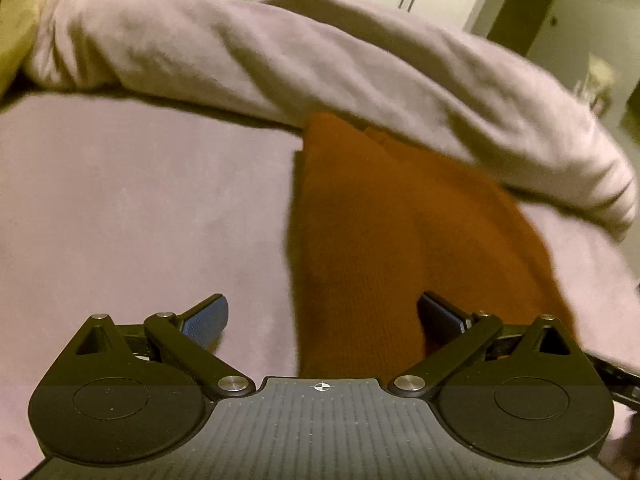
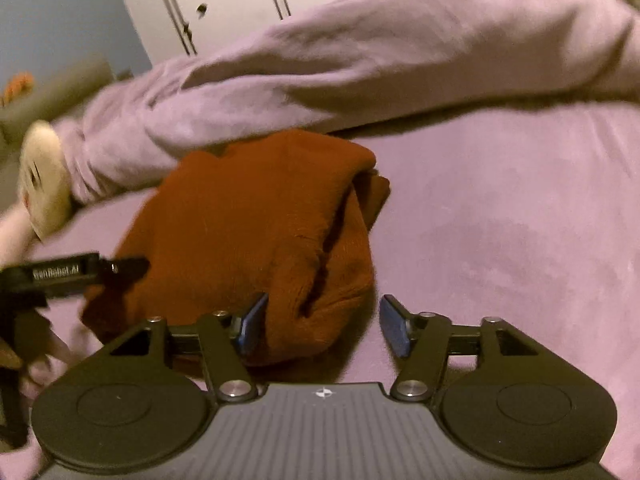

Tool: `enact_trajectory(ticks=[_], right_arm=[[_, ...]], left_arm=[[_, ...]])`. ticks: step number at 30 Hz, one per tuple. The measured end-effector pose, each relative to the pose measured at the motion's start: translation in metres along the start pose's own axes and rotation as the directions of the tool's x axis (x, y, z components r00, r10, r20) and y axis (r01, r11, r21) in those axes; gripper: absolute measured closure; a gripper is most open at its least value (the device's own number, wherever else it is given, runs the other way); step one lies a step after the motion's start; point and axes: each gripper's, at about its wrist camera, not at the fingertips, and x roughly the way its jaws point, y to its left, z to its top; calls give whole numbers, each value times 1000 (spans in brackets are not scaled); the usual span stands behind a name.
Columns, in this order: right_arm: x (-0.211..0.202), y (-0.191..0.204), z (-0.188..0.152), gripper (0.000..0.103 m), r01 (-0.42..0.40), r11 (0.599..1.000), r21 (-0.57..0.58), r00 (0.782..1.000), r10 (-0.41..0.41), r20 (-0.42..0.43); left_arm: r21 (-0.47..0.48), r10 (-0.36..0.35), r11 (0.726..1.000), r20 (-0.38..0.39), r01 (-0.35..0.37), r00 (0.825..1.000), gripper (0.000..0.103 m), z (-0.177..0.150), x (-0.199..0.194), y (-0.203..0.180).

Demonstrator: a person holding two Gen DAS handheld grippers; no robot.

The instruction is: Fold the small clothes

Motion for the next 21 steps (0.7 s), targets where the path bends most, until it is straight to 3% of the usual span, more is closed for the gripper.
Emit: enact_trajectory(ticks=[6,9,13,16,18,20,21], right_arm=[[8,-41,19,31,-135,955,265,991,135,17],[28,-49,26,29,-184,924,336,981,194,2],[58,-53,33,29,-213,904,370,969,244,-38],[73,-55,38,29,-254,880,401,956,291,-35],[82,-53,40,29,-277,871,405,948,317,-33],[90,-48,43,38,-288,875,389,945,326,-34],[94,-47,44,48,-294,873,388,942,333,-33]], left_arm=[[-152,-123,982,-53,114,991,0,20,16,23],[-153,-170,977,-133,149,976,0,27,40,23],[-188,-208,966,-147,179,967,0,36,59,28],[-141,-222,969,-139,202,965,1,39,65,25],[-93,-229,972,-135,218,964,13,42,68,18],[-84,-237,970,-125,228,963,20,45,71,15],[-88,-235,970,-123,226,964,22,46,72,14]])
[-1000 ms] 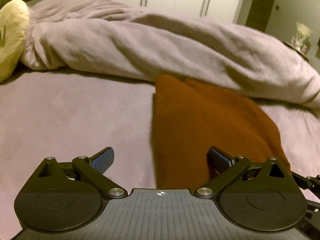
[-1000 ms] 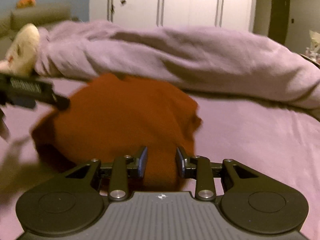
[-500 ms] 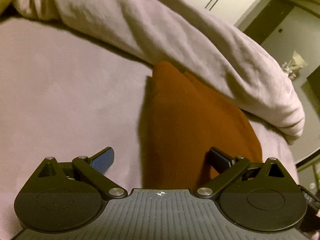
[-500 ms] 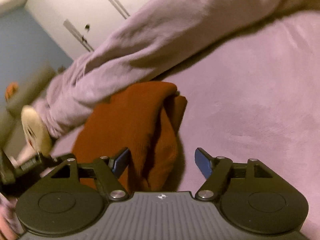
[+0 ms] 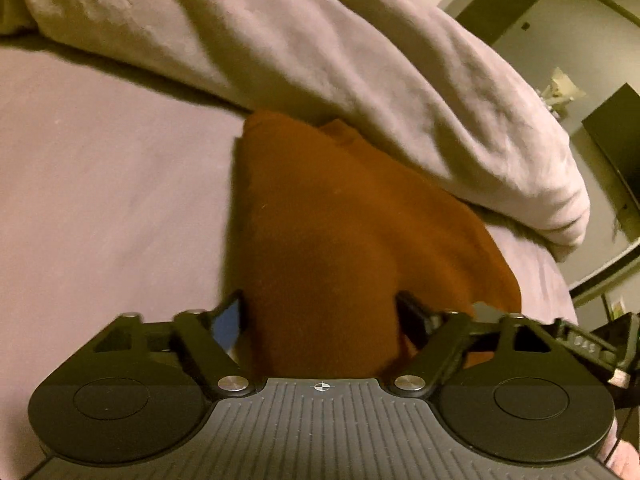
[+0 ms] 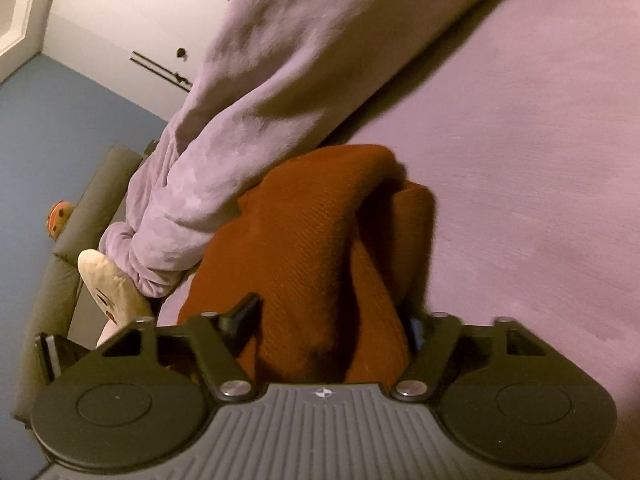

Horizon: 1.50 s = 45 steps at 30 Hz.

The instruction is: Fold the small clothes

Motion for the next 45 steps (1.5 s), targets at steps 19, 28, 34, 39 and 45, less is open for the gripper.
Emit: enact_trajectory(ticks=[19,28,34,39,45], right_arm=[[-26,84,-48,71,-98,985,-140,993,87,-81],[-53,112,-129,51,126,950,-287,991,-136,-17],[-103,153,-165,58,228,875,-427,973,-187,138],[-94,186,-207,69,217,778,-590,976,-175,127],[-54,167,-232,90,361,602,-712,916,-373,149]], left_arm=[[-70,-21,997,111,29,994,51,-43,-122,17],[-118,252,965,164,-235,954,27,-115,-200,40],[19,312,947,183,-321,932,17,-149,-207,10],[40,351,932,154,-361,924,15,-169,-200,6],[71,389,915,98,-397,916,2,-174,-177,17]])
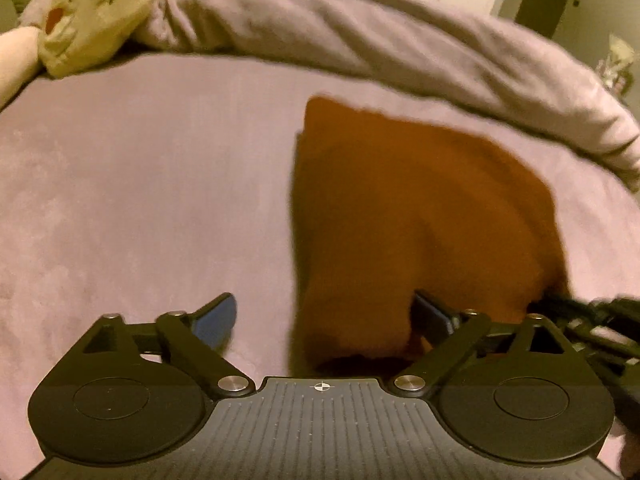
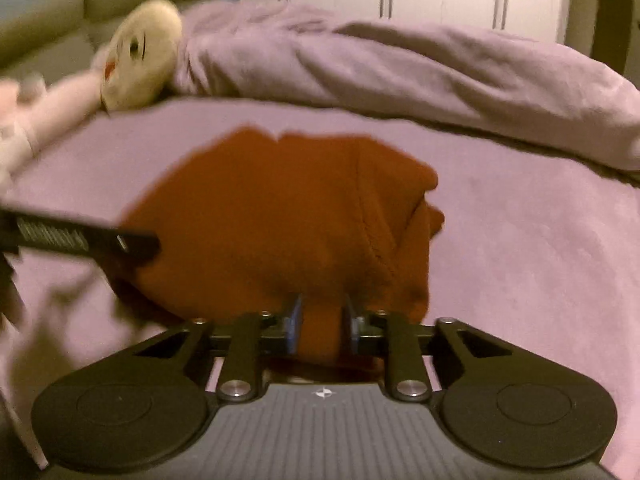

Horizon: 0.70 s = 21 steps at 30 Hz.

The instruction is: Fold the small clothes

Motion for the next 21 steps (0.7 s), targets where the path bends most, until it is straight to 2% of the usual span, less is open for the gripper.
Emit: enact_trajectory(ticks=[2,4,7,9,11,12,13,14,15,16,18,20,21], right_arm=[[4,3,1,91,18,999,-34,1000,-18,-4],[0,1,6,90,11,1000,-15,1000,-11,-18],[-15,0,2,90,2,1000,2,1000,-2,-23],[-25,4,-2,89,26,999,-22,999,-27,-33],[-31,6,-10,81,25,1000,18,998,-24,-65],[-33,6,-13,68,19,999,49,995,-14,-95],[-36,5,-20,60,15,996,89,991,-4,-130],[-39,5,-26,57,12,994,109,989,4,-145],[-42,6,-32,49,8,993,115,987,10,-158],[-44,8,-36,35,13,993,115,986,7,-170],[-50,12,-43,23,43,993,114,981,-20,-193],[-56,15,-45,13,35,992,120,979,-10,-202],[-58,16,-46,4,29,991,132,977,-1,-211]], left_arm=[[-45,-7,999,-21,6,1000,2,-4,2,6],[-84,-14,996,-29,12,999,1,-8,-4,10],[-88,2,996,-31,-5,1000,1,-16,-15,9],[-84,23,996,-44,-27,999,1,-24,-26,7],[-87,25,996,-54,-30,998,1,-33,-35,6],[-89,24,996,-52,-29,998,1,-37,-39,6],[-91,30,995,-51,-35,998,1,-41,-43,6],[-87,42,995,-51,-47,998,1,-44,-46,6],[-76,61,995,-54,-65,997,0,-45,-50,5],[-57,84,995,-57,-87,995,0,-46,-53,3],[-27,116,993,-46,-117,992,0,-45,-59,1],[-17,123,992,-35,-123,992,0,-42,-66,-3],[-16,116,993,-35,-116,993,0,-40,-68,-5]])
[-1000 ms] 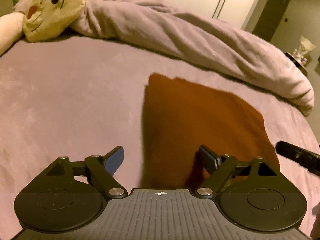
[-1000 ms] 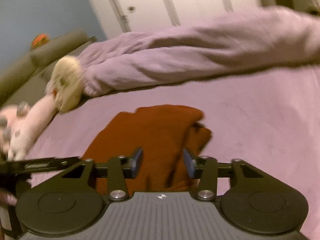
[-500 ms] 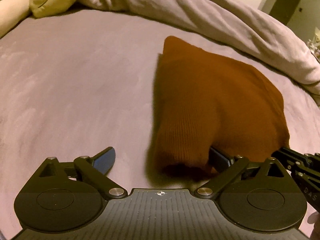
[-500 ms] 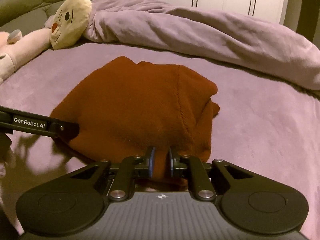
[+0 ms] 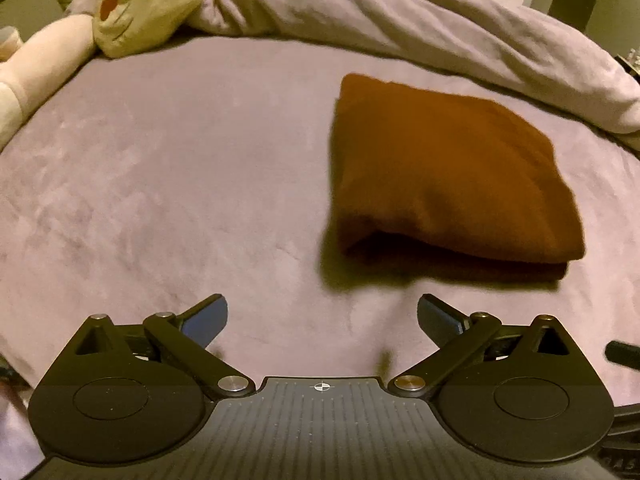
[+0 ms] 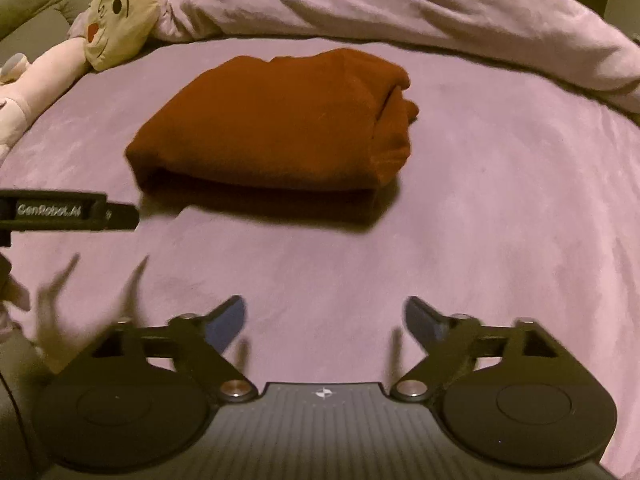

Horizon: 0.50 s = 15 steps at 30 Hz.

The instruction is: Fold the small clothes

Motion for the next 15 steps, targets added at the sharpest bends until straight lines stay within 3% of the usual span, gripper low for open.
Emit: enact_trajectory(ticks=[5,8,15], right_arm=[[-8,6,8,4,-18,998,52,999,20,-31],[-13,10,15,4,-34,998,51,999,35,-8],[-15,12,30,4,17,998,62,1000,-16,-16]], left_arm=[[5,-10,1000,-15,10,1000,0,9,-9,-7],[23,5,1000,-3,-5,1000,0,11,-13,-10],[34,52,998,-14,-51,999,0,17,-15,-6]])
